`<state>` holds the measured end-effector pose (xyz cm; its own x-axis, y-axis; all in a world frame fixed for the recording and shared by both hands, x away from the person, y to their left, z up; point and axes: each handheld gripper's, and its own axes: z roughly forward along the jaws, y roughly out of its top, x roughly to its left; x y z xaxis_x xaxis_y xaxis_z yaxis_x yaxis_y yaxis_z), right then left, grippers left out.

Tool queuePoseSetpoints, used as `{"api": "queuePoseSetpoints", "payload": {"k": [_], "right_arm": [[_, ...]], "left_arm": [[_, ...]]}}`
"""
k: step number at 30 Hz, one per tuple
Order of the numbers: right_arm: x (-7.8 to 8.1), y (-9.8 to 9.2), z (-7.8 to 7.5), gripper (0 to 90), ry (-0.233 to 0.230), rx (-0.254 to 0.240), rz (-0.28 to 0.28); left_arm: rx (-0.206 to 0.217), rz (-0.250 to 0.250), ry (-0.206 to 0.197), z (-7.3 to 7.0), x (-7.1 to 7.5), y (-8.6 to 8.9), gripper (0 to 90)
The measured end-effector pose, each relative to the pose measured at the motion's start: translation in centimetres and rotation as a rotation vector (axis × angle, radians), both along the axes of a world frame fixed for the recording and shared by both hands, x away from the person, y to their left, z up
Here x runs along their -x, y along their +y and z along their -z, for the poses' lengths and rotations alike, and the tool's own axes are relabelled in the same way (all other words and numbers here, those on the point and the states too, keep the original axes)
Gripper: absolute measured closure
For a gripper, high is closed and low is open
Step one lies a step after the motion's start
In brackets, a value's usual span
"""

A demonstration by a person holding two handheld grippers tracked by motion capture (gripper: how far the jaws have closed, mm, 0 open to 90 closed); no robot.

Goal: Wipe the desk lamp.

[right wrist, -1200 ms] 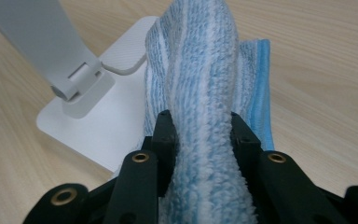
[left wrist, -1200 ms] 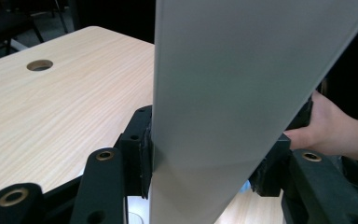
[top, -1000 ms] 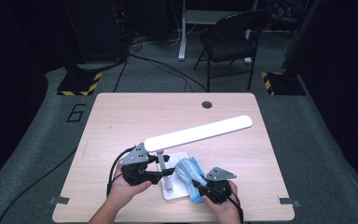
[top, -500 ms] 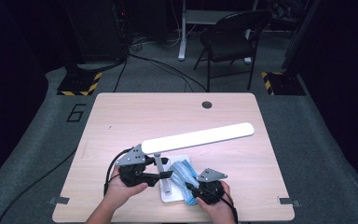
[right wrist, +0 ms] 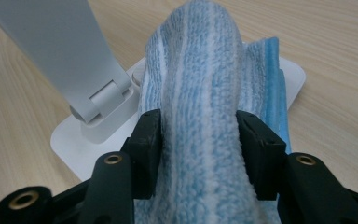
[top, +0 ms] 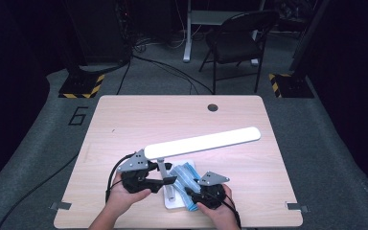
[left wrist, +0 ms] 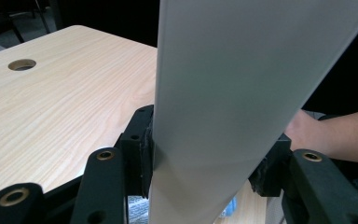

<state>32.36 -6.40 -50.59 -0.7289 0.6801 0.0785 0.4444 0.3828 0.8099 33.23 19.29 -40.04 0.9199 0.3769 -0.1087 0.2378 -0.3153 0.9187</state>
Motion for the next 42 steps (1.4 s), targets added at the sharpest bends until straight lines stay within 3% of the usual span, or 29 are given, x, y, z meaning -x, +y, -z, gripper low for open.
{"api": "queuePoseSetpoints", "payload": {"k": [1, 6, 8, 13, 16, 21, 30, 42], "right_arm": [[-0.2, 0.0, 0.0, 51.7, -0.019, 0.004, -0.009], [-0.8, 0.8, 0.2, 50.1, -0.005, 0.003, 0.001], [-0.9, 1.1, 0.4, 54.3, -0.01, 0.019, 0.002], [-0.2, 1.3, 0.3, 64.7, -0.013, 0.029, -0.01], [0.5, 1.5, 0.1, 66.5, -0.01, 0.05, -0.047], [1.3, 1.9, 0.1, 67.5, -0.008, 0.078, -0.047], [0.6, 1.8, 0.2, 68.3, 0.023, 0.067, -0.035], [-0.9, 2.2, 0.4, 67.4, 0.0, 0.067, 0.004]], "left_arm": [[0.002, 0.004, 0.005, 0.0, 0.0, 0.0, 50.6], [0.006, 0.001, 0.003, 0.1, 0.0, 0.1, 50.6], [0.006, -0.004, 0.003, 0.1, 0.0, 0.0, 50.6], [-0.003, -0.004, -0.004, 0.0, 0.0, 0.0, 50.6], [-0.002, -0.01, -0.007, 0.0, 0.0, 0.0, 50.7], [0.002, -0.013, -0.005, 0.1, 0.1, -0.1, 50.8], [0.008, -0.009, -0.008, 0.2, 0.1, 0.0, 50.8], [0.018, -0.006, -0.002, 0.2, 0.1, 0.0, 50.7]]}}
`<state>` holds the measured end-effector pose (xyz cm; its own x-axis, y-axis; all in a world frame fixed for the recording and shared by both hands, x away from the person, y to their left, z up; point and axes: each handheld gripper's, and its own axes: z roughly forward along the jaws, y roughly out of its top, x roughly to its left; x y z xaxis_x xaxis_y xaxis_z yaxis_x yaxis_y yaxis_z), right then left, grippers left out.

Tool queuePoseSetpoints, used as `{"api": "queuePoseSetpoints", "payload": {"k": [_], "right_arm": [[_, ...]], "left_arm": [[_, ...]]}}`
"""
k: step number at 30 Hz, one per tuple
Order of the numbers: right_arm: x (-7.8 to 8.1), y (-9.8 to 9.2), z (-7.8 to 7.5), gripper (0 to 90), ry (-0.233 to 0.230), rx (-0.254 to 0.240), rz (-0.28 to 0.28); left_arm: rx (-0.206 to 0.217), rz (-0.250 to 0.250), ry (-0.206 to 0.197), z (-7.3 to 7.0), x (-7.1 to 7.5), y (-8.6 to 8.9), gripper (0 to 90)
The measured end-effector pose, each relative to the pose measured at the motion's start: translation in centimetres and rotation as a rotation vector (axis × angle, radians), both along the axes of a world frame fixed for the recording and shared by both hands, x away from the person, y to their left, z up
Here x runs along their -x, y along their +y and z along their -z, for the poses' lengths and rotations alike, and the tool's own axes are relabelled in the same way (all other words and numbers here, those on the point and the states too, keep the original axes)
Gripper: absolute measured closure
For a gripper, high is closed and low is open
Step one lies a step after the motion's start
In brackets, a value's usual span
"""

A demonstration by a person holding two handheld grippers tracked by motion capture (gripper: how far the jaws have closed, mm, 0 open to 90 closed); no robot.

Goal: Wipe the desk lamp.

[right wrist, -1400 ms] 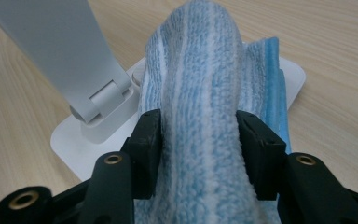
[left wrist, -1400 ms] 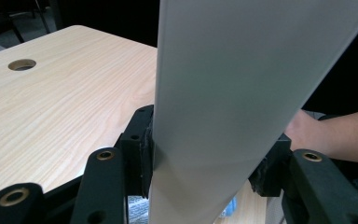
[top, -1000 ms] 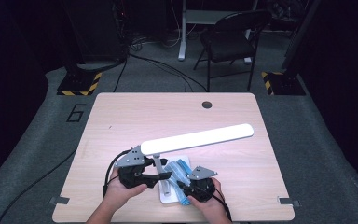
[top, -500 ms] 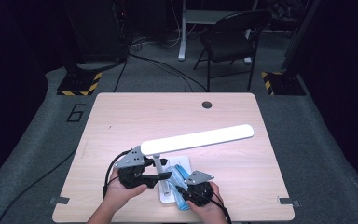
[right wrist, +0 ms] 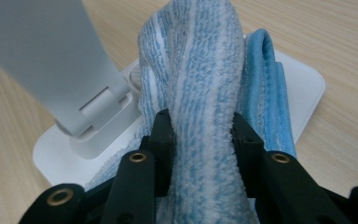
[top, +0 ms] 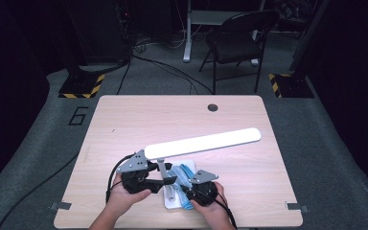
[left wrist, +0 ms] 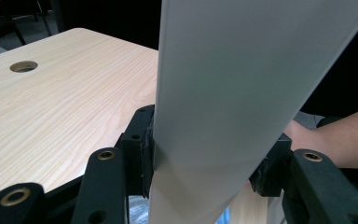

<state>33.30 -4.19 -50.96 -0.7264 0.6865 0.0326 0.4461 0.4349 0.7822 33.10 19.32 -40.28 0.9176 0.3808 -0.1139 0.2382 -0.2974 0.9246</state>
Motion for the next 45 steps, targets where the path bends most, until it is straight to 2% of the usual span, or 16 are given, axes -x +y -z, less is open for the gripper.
{"api": "queuePoseSetpoints", "payload": {"k": [7, 11, 13, 14, 25, 28, 30, 45], "right_arm": [[-1.4, 0.3, -0.2, 67.4, 0.001, 0.021, 0.018], [-2.1, 0.5, -0.1, 67.3, 0.006, 0.013, 0.038], [-2.6, 0.6, -0.2, 67.3, -0.005, 0.02, 0.036], [-2.7, 0.6, -0.2, 67.3, 0.005, 0.018, 0.045], [-4.7, 1.0, -0.2, 67.1, -0.017, 0.033, 0.055], [-5.1, 1.1, -0.3, 67.0, -0.006, 0.028, 0.068], [-5.5, 1.2, -0.2, 66.9, -0.02, 0.032, 0.074], [-7.5, 1.8, -0.2, 66.5, -0.011, 0.023, 0.123]], "left_arm": [[0.002, -0.002, 0.0, 0.0, 0.0, 0.0, 50.7], [0.001, -0.001, 0.003, 0.0, 0.0, 0.0, 50.7], [0.001, -0.001, 0.002, 0.0, 0.0, 0.0, 50.7], [0.002, -0.002, 0.002, 0.0, 0.0, 0.0, 50.7], [0.005, -0.002, 0.002, 0.1, 0.0, 0.0, 50.7], [0.005, -0.002, 0.002, 0.1, 0.0, 0.0, 50.7], [0.007, -0.002, 0.002, 0.1, 0.0, 0.0, 50.6], [0.007, 0.001, 0.003, 0.1, 0.0, 0.0, 50.6]]}}
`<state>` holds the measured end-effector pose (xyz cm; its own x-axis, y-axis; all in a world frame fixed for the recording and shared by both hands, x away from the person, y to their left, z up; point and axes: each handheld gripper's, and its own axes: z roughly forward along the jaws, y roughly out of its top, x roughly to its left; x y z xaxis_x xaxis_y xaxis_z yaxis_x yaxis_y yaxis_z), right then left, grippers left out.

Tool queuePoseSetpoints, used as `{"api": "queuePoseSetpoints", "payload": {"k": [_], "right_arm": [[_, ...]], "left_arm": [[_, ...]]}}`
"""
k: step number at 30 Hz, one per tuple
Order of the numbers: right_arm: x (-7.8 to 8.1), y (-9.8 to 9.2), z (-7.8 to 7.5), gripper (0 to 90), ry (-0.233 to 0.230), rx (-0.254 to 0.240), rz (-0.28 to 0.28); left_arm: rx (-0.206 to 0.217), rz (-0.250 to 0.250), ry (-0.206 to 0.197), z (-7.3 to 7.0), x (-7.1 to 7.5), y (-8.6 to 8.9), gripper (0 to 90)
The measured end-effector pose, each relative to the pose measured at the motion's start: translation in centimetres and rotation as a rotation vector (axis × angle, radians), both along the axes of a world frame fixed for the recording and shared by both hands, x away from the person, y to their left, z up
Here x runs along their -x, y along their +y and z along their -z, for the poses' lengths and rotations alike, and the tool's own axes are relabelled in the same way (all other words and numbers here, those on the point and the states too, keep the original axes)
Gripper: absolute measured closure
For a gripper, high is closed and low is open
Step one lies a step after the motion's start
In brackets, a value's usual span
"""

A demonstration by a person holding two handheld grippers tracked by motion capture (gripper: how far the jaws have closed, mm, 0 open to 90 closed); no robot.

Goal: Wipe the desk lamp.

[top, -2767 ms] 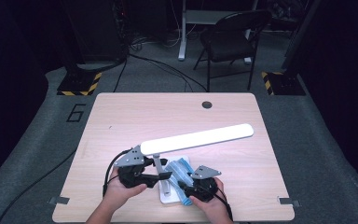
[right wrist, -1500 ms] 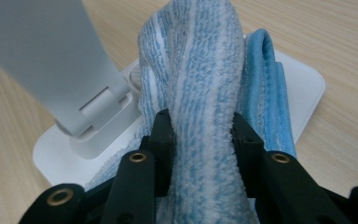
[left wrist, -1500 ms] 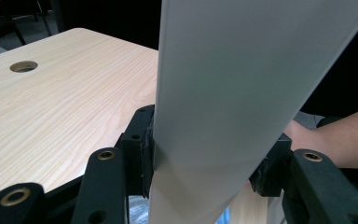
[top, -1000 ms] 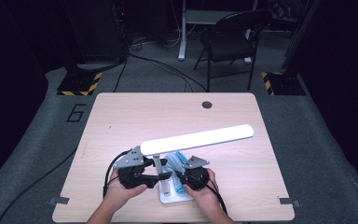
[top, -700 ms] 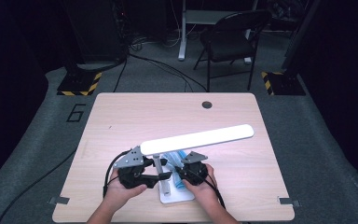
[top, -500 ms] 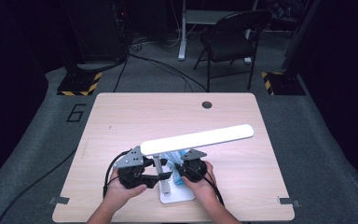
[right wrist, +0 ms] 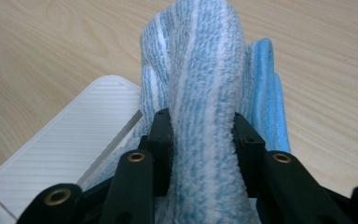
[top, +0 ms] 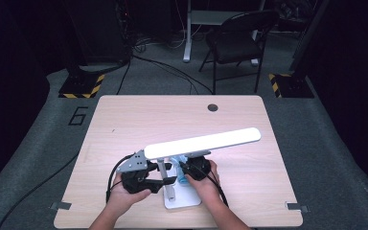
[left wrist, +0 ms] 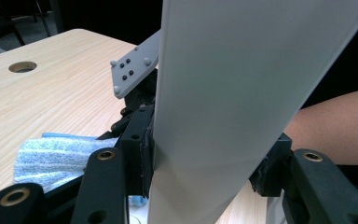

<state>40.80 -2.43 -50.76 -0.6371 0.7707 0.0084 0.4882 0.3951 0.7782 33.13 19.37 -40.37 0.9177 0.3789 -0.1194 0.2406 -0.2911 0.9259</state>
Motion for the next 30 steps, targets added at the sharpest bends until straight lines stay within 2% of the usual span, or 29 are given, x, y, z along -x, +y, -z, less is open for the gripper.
{"api": "queuePoseSetpoints", "payload": {"k": [11, 16, 17, 23, 30], "right_arm": [[-0.9, 0.1, 0.0, 66.7, -0.001, -0.002, 0.008], [-0.8, -0.2, 0.2, 67.1, 0.004, -0.033, 0.016], [-0.7, -0.2, 0.2, 67.1, 0.013, -0.051, 0.024], [0.0, -0.5, 0.5, 67.1, -0.01, -0.06, 0.015], [1.4, -1.1, 0.7, 67.1, -0.015, -0.081, -0.006]], "left_arm": [[0.0, -0.009, -0.003, 0.0, 0.0, 0.0, 50.7], [-0.002, -0.016, -0.004, 0.0, 0.1, -0.1, 50.8], [0.0, -0.019, -0.005, 0.0, 0.1, -0.1, 50.8], [-0.003, -0.026, -0.008, 0.0, 0.2, -0.1, 50.9], [0.0, -0.025, -0.009, 0.1, 0.2, -0.1, 50.9]]}}
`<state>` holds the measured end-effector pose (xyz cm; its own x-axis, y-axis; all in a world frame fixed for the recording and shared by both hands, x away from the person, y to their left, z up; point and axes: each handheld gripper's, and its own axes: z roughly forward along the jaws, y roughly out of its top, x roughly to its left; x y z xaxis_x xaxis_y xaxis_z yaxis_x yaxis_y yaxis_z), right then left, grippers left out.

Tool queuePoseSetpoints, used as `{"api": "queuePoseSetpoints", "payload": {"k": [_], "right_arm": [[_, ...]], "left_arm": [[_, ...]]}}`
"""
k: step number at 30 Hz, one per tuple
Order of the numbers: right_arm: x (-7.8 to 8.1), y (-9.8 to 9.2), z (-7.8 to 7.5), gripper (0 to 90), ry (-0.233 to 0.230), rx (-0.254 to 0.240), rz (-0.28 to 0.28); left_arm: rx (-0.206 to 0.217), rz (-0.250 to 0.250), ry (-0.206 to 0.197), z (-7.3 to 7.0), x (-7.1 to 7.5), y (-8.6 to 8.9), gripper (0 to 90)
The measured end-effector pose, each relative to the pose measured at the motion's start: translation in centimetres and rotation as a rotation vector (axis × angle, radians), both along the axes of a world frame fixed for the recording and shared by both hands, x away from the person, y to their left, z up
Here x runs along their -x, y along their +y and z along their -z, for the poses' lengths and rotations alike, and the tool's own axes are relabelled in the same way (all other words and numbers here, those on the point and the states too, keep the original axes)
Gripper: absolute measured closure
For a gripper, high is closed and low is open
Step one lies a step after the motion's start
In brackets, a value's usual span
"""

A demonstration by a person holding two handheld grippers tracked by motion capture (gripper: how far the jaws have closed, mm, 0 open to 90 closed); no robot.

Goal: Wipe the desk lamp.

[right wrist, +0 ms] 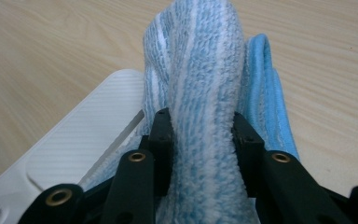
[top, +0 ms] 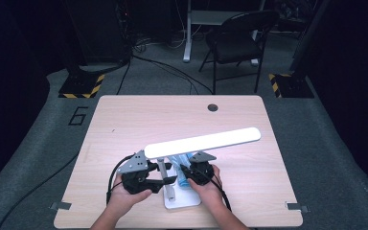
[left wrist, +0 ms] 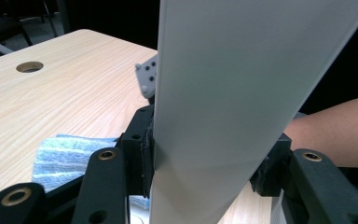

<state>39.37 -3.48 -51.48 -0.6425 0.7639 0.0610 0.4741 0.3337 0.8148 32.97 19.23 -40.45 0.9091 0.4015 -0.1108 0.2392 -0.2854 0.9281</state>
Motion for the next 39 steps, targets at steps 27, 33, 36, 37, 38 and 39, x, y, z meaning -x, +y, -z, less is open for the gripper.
{"api": "queuePoseSetpoints", "payload": {"k": [27, 33, 36, 37, 38, 39], "right_arm": [[7.2, -2.5, -0.1, 67.1, 0.02, 0.015, -0.137], [8.6, -2.4, -0.3, 67.2, 0.032, 0.033, -0.166], [9.1, -2.2, -0.4, 67.3, 0.04, 0.021, -0.173], [9.2, -2.1, -0.4, 67.2, 0.049, 0.018, -0.175], [9.1, -2.0, -0.4, 67.1, 0.039, 0.02, -0.183], [9.1, -1.9, -0.5, 67.0, 0.045, 0.022, -0.18]], "left_arm": [[0.001, -0.001, 0.001, 0.1, 0.0, 0.0, 50.9], [0.001, -0.003, 0.001, 0.1, 0.0, -0.1, 50.9], [0.001, 0.001, 0.003, 0.1, 0.0, -0.1, 50.9], [0.002, -0.001, 0.001, 0.1, 0.0, -0.1, 50.8], [0.0, 0.002, -0.002, 0.1, 0.0, -0.1, 50.8], [-0.001, 0.004, -0.003, 0.1, 0.0, -0.1, 50.8]]}}
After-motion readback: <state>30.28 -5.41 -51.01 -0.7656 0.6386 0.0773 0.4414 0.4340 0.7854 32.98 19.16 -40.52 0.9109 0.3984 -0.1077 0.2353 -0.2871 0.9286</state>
